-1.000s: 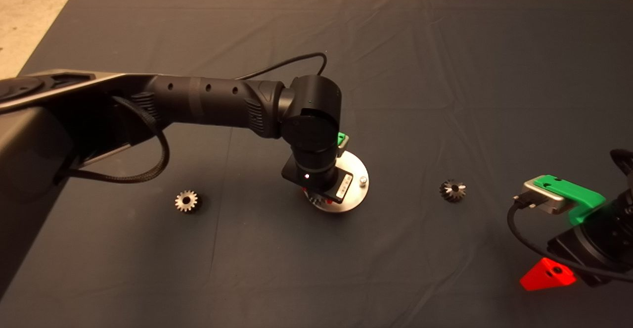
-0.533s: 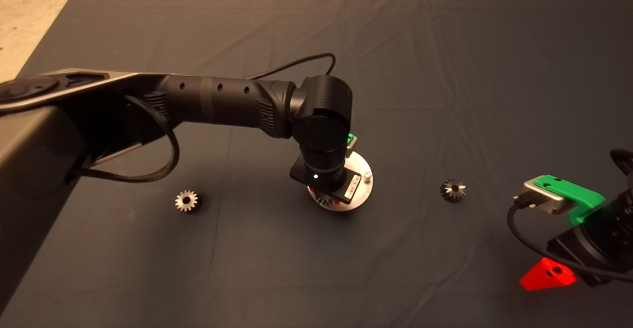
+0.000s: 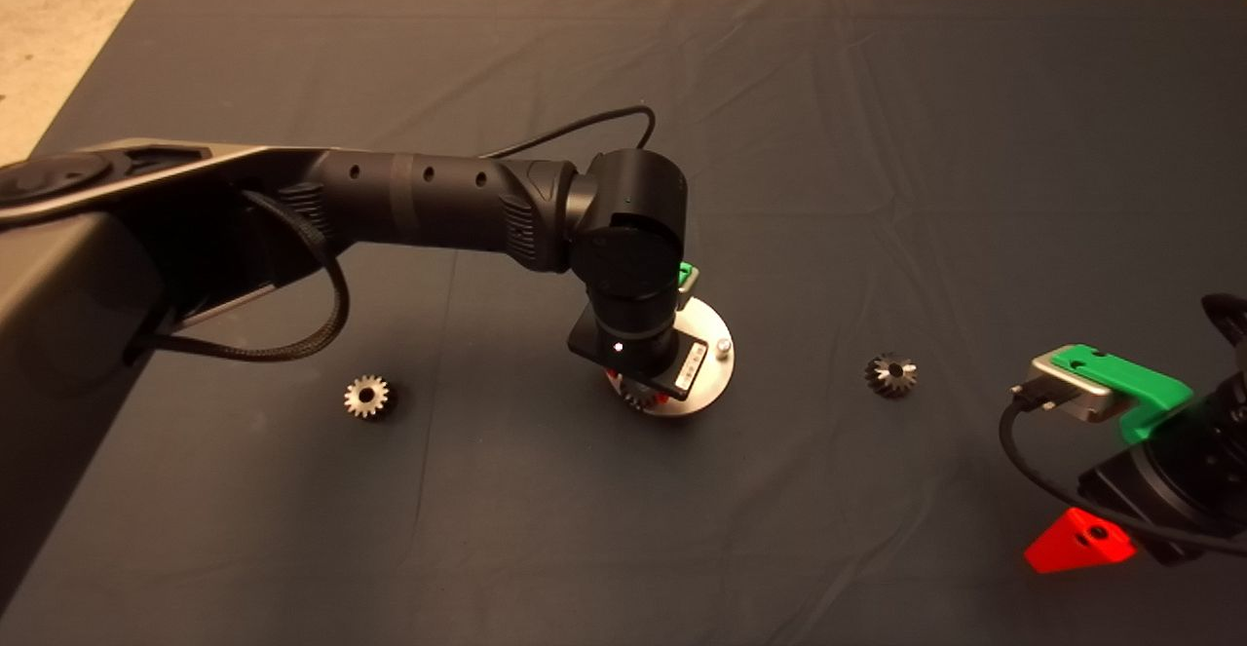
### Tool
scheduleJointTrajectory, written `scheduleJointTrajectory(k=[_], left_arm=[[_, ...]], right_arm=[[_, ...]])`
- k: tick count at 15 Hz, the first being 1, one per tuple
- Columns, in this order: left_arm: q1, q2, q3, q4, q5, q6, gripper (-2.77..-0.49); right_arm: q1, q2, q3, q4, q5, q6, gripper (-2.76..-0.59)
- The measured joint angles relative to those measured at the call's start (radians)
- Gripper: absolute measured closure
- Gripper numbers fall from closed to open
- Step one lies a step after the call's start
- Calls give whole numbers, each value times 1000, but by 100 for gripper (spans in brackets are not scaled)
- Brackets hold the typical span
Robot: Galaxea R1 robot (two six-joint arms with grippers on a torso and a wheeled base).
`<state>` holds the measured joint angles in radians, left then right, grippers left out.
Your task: Install three planetary gears onto the carrier pins
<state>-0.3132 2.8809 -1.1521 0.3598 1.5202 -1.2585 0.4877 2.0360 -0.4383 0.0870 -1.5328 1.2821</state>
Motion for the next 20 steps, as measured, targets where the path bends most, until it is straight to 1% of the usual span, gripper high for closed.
scheduleJointTrajectory(k=[1,3,4,5,6,7,8,9,10,12,13,14,15,16,17,18,19,20], left_arm=[[0,-3,1,-3,-3,0,-125],[0,-12,5,-8,-2,-1,-144],[0,-19,11,-13,-2,-7,-146],[-3,-35,25,-21,-3,-12,-147],[-11,-58,44,-33,-3,-18,-156],[-28,-96,60,-43,-2,-29,-159],[-52,-142,74,-46,-2,-37,-162],[-76,-193,94,-50,-1,-47,-168],[-96,-248,122,-59,-1,-58,-173],[-120,-369,186,-79,-1,-72,-184],[-131,-430,217,-85,-1,-88,-186],[-142,-479,250,-86,6,-101,-186],[-151,-514,285,-87,10,-118,-186],[-153,-533,318,-87,11,-134,-191],[-153,-544,357,-82,10,-149,-199],[-153,-553,405,-62,3,-168,-200],[-154,-569,450,-22,-2,-183,-204],[-159,-594,478,24,-3,-196,-211]], right_arm=[[0,0,0,0,0,0,-275],[0,0,0,0,0,0,-275],[0,0,0,0,-1,0,-275],[0,0,0,0,0,0,-275],[0,0,0,0,0,0,-275],[0,0,0,0,-1,0,-275],[0,0,0,0,-1,0,-275],[0,0,0,0,0,0,-275],[0,0,0,0,0,-1,-275],[0,0,0,0,0,-2,-275],[0,0,0,0,-1,-2,-275],[-1,0,0,0,0,-2,-275],[-3,0,0,0,0,-2,-275],[-3,1,0,0,2,-2,-275],[-3,0,0,0,2,-2,-275],[-3,0,0,0,2,-2,-275],[-3,0,0,0,1,-2,-275],[-3,-1,0,0,-1,-2,-275]])
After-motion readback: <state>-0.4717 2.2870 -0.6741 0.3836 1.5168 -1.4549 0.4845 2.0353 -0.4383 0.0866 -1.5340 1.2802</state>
